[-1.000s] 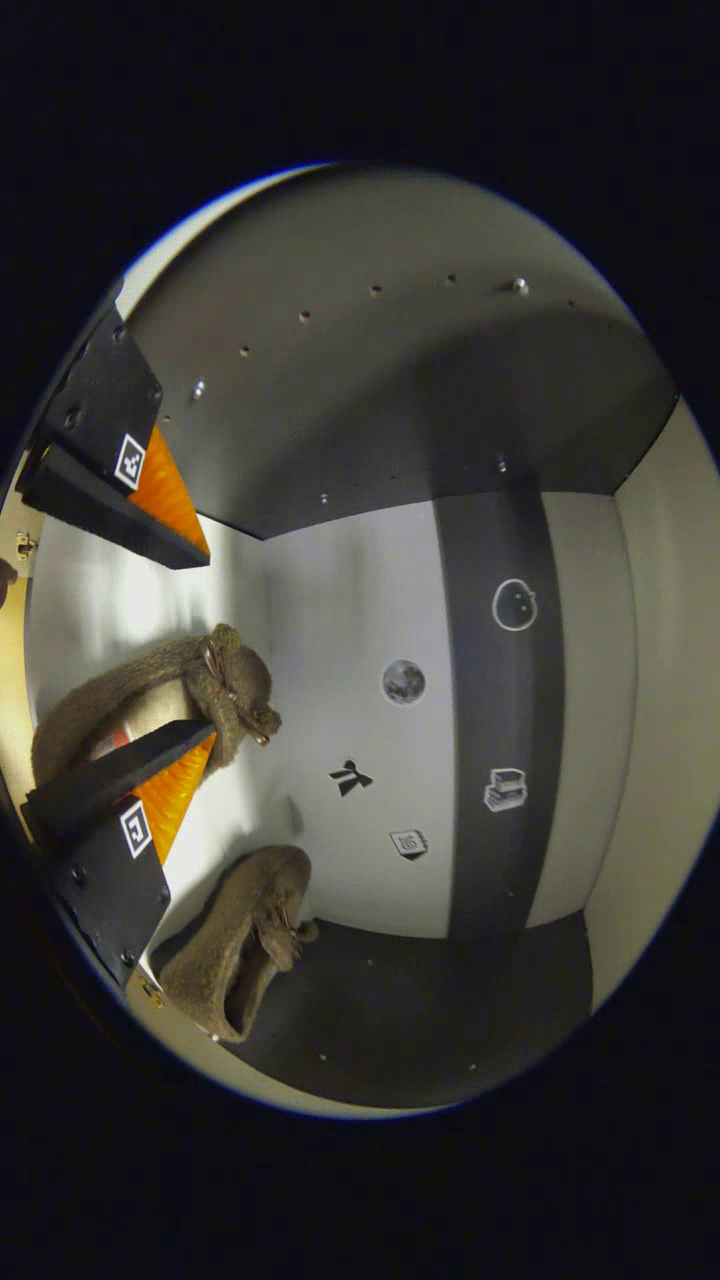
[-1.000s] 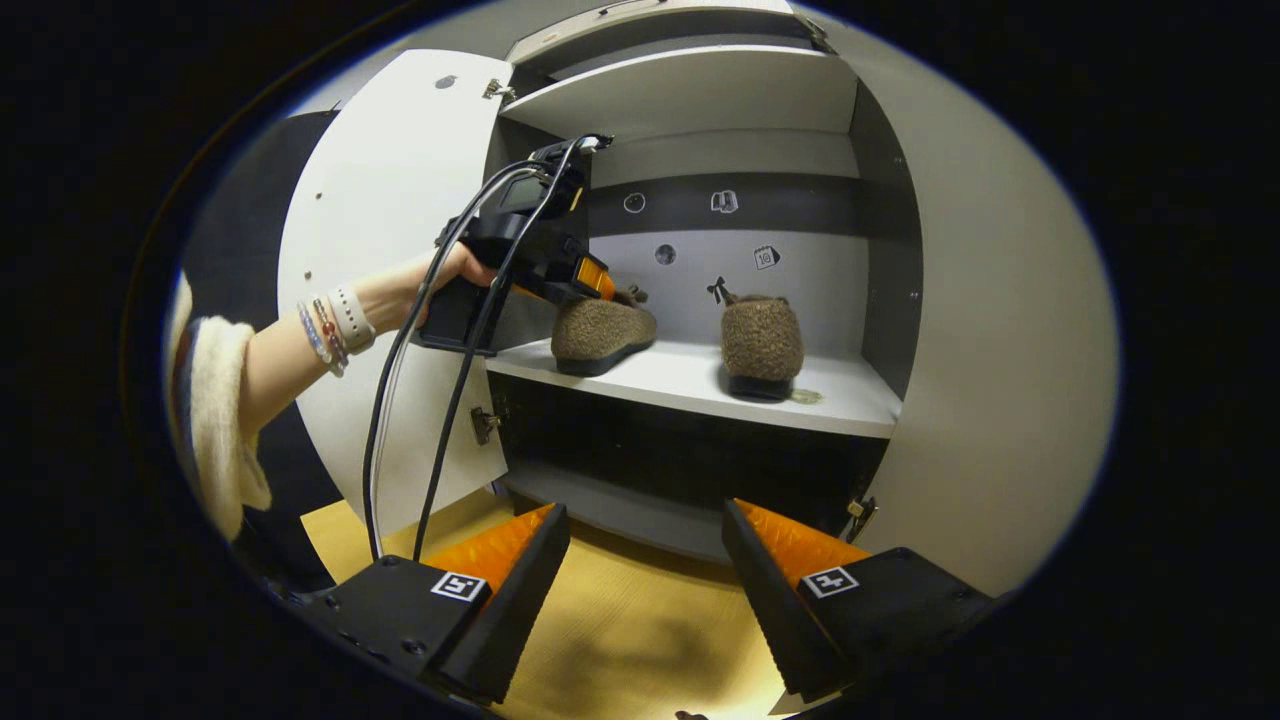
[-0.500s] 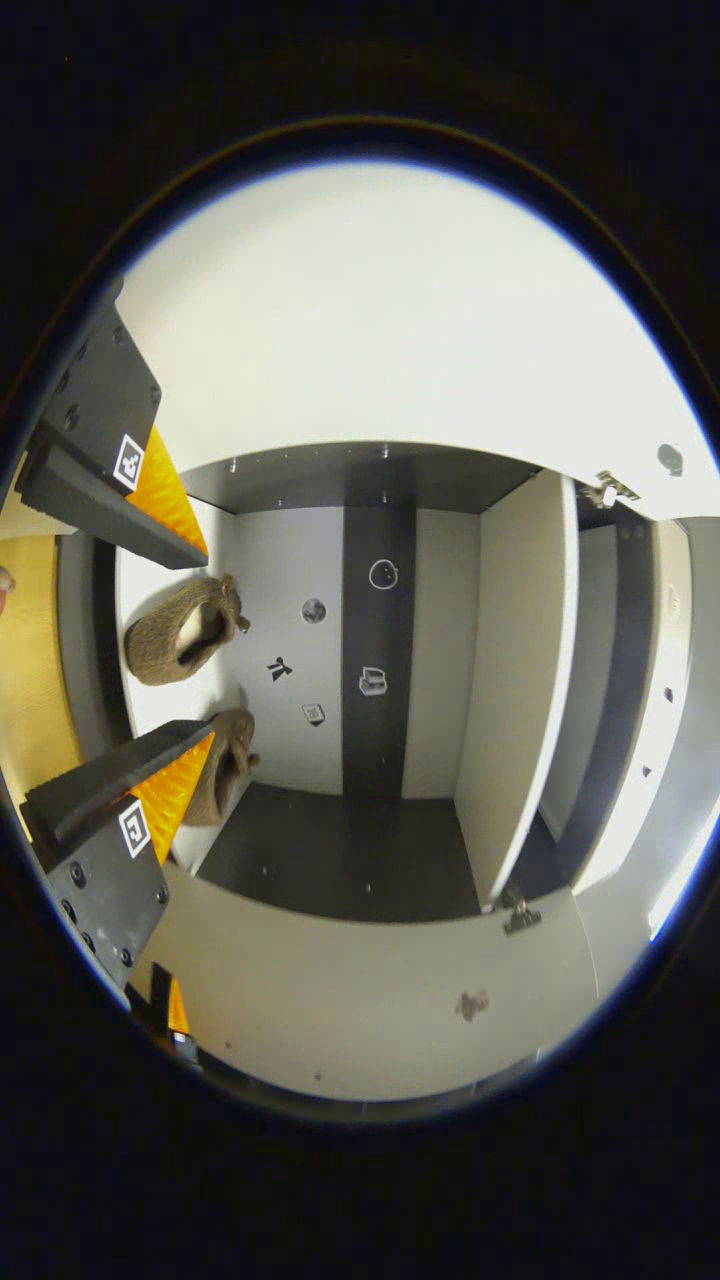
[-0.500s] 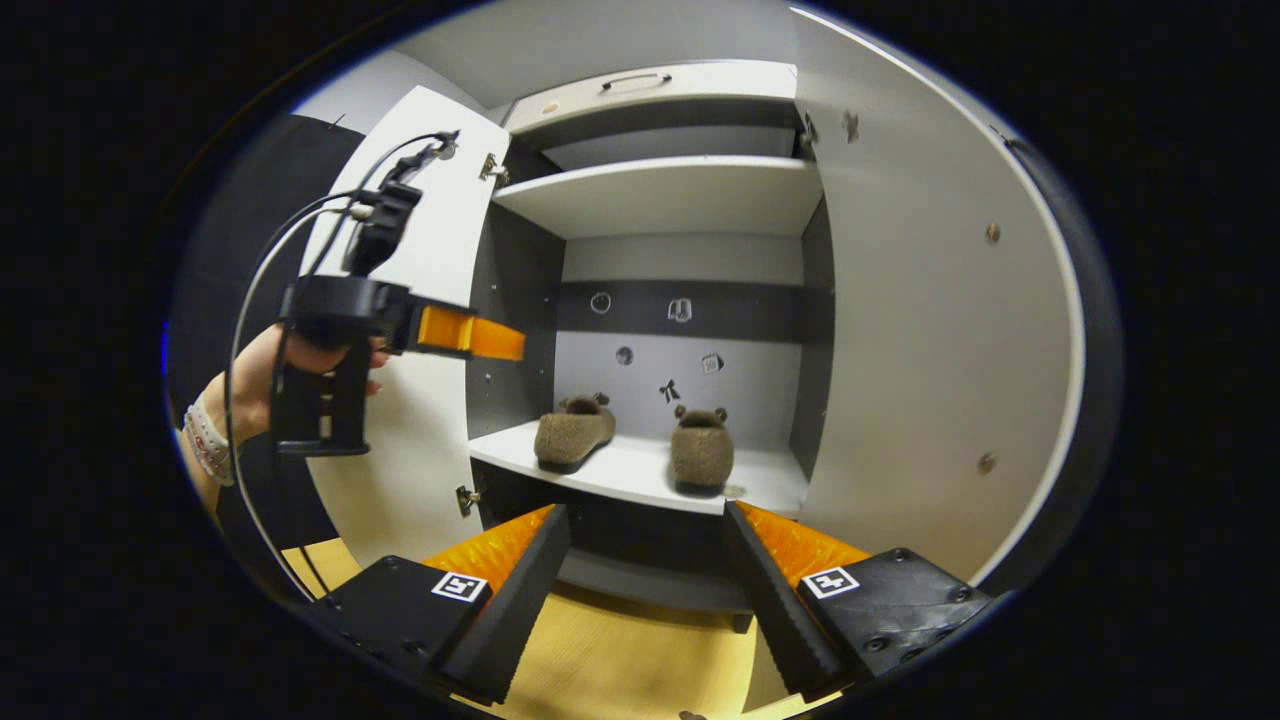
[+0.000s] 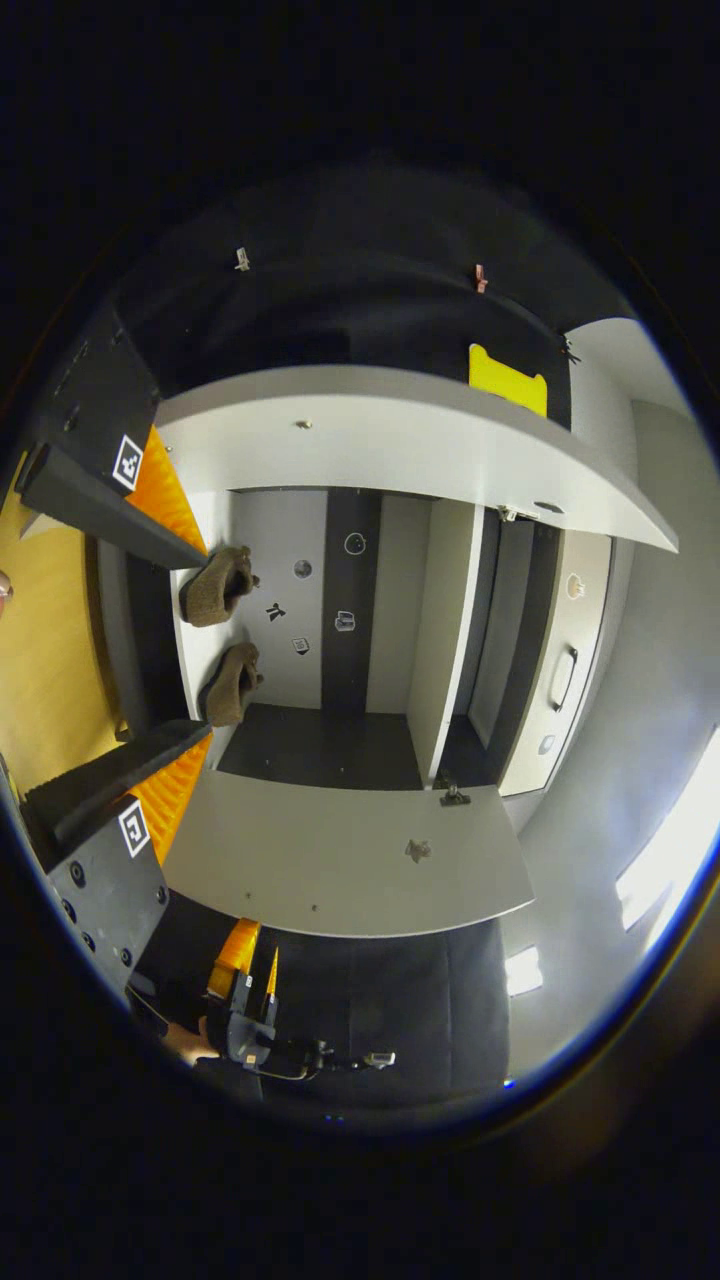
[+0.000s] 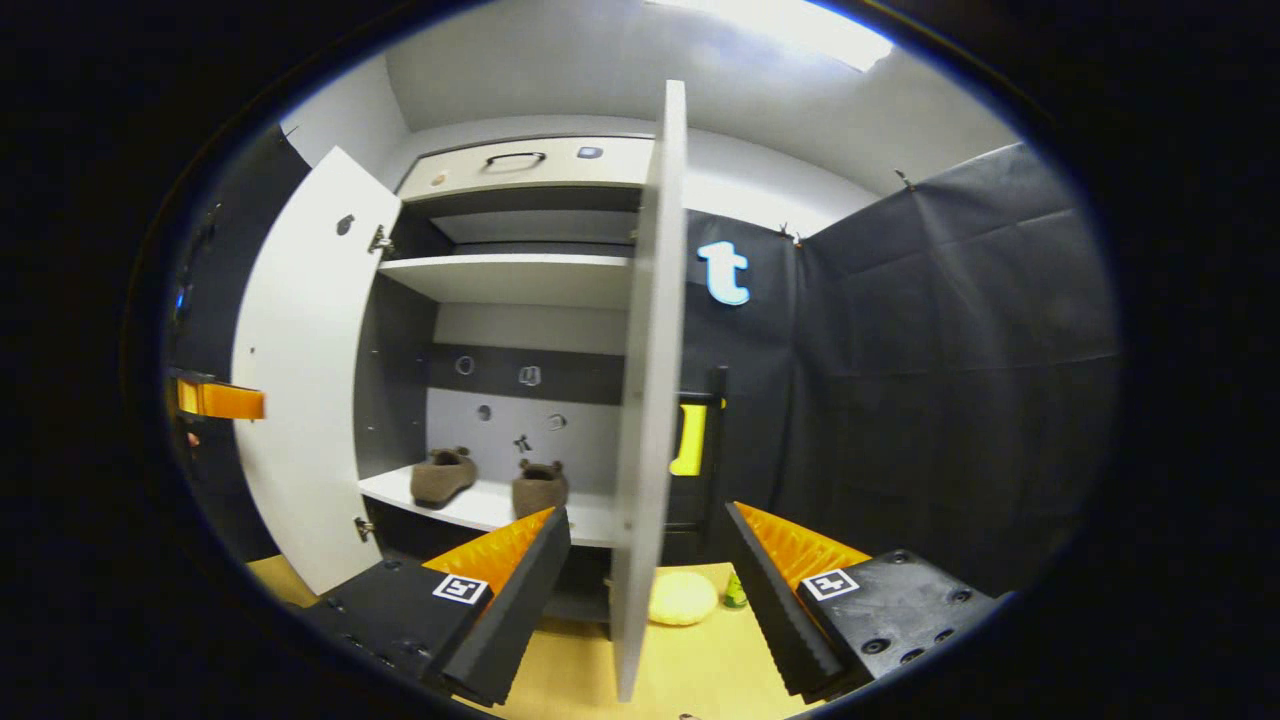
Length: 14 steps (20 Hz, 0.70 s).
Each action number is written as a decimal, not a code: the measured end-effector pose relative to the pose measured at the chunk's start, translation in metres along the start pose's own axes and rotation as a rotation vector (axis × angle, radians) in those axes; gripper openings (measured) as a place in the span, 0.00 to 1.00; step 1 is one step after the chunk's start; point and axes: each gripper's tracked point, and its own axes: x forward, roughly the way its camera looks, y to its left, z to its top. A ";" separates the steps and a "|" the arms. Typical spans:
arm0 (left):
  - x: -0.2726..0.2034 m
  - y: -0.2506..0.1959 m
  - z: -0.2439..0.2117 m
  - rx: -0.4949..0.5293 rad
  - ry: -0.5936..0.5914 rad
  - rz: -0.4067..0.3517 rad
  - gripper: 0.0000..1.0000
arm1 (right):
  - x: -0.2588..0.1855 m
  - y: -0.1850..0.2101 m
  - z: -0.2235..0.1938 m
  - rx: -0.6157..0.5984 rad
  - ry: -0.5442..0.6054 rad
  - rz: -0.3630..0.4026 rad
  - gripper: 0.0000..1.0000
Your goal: Grab one shoe with the right hand and put it into the shoe cabinet, grab the other shoe with the left hand and put it into the shoe cabinet; then close the right door with the right hand and the left door with the left hand.
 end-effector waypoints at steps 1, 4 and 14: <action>-0.008 0.004 -0.004 -0.021 0.011 0.004 0.96 | 0.003 -0.015 -0.001 0.003 -0.003 -0.029 1.00; -0.027 0.025 -0.007 -0.039 -0.003 0.060 0.99 | 0.021 -0.042 -0.006 0.004 0.004 -0.056 0.98; -0.089 0.102 -0.004 0.030 -0.002 0.372 0.95 | 0.046 0.000 -0.017 0.018 0.058 0.168 0.99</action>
